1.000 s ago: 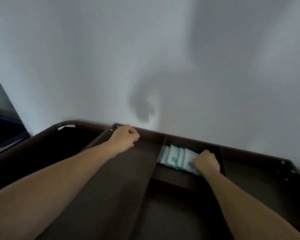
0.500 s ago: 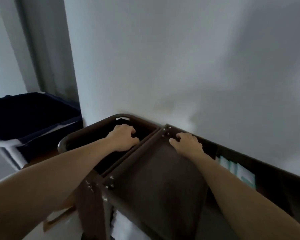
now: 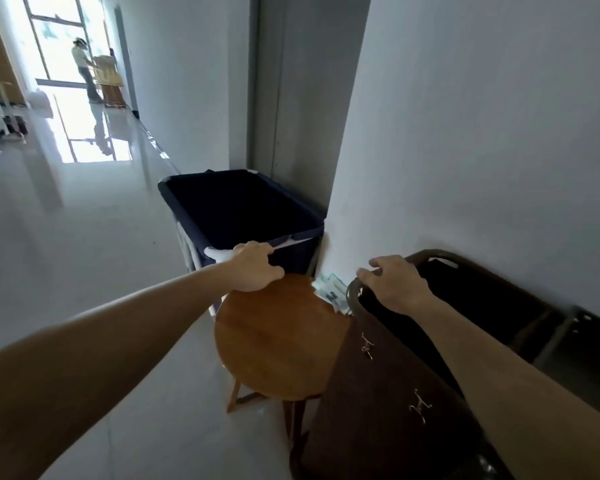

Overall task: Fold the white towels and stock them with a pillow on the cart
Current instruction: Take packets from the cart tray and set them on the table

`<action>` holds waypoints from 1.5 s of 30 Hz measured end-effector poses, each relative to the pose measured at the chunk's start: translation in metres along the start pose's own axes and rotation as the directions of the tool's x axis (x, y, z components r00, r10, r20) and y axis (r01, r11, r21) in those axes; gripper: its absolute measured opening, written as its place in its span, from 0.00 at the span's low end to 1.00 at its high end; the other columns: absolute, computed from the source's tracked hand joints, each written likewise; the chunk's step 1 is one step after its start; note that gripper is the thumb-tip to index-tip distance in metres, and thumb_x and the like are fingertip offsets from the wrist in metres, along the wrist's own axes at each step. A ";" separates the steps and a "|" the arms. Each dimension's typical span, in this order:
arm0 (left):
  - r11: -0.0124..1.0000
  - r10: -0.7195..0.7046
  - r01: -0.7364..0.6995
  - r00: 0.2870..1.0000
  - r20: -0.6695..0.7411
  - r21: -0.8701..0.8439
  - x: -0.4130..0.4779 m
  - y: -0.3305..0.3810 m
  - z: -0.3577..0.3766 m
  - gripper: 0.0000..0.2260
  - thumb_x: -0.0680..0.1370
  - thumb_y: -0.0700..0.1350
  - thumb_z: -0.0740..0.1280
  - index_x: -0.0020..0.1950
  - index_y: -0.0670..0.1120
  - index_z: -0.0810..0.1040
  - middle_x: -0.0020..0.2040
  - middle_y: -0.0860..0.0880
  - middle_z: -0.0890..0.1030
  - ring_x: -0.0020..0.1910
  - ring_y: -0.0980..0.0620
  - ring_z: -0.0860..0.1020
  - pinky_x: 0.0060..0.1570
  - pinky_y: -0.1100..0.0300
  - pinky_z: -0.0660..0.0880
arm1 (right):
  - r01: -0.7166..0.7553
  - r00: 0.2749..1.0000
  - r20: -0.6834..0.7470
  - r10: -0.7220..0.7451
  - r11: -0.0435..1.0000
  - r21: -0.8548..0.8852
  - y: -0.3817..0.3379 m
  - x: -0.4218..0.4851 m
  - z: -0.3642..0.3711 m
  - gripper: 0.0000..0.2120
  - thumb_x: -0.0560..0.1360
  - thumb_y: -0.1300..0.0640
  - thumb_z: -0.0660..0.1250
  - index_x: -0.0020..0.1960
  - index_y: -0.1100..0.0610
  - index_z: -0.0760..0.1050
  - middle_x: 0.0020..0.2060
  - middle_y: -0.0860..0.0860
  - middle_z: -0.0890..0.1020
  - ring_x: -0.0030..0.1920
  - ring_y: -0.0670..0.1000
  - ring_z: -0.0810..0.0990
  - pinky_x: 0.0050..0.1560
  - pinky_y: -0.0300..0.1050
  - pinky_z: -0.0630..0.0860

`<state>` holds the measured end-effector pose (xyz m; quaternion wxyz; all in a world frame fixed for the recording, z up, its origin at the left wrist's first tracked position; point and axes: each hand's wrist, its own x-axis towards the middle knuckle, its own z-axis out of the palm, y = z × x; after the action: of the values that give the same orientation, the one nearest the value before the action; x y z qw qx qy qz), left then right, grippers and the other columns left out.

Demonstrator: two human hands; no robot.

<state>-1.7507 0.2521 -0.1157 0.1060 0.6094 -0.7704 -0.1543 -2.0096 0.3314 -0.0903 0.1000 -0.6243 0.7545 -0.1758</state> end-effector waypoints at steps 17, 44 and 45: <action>0.997 0.004 0.014 0.972 0.235 -0.075 0.232 -0.070 0.028 0.30 0.77 0.58 0.64 0.77 0.51 0.64 0.72 0.48 0.69 0.67 0.46 0.71 0.63 0.52 0.71 | 0.033 0.956 0.292 0.000 0.994 -0.106 -0.032 0.273 0.073 0.28 0.81 0.41 0.62 0.73 0.58 0.69 0.72 0.54 0.72 0.69 0.56 0.72 0.67 0.51 0.68; 0.907 0.390 -0.401 0.676 0.626 -0.132 0.534 -0.067 0.241 0.16 0.79 0.48 0.66 0.64 0.42 0.76 0.64 0.44 0.78 0.61 0.44 0.76 0.60 0.51 0.74 | -0.518 0.767 0.277 0.578 0.814 -0.264 0.099 0.437 0.329 0.19 0.78 0.45 0.61 0.61 0.56 0.77 0.60 0.57 0.79 0.60 0.59 0.78 0.55 0.48 0.75; 0.919 0.363 -0.374 0.677 0.641 -0.126 0.536 -0.069 0.257 0.16 0.79 0.49 0.66 0.63 0.43 0.76 0.63 0.45 0.78 0.59 0.45 0.77 0.58 0.51 0.75 | -0.523 0.769 0.261 0.583 0.809 -0.267 0.111 0.441 0.344 0.20 0.78 0.45 0.61 0.63 0.56 0.76 0.61 0.57 0.78 0.61 0.59 0.76 0.57 0.49 0.75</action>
<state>-1.9040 -0.2556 -0.3930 -0.1449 0.3501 -0.8660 -0.3263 -2.0710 -0.1308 -0.4188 0.2162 -0.4000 0.8898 0.0375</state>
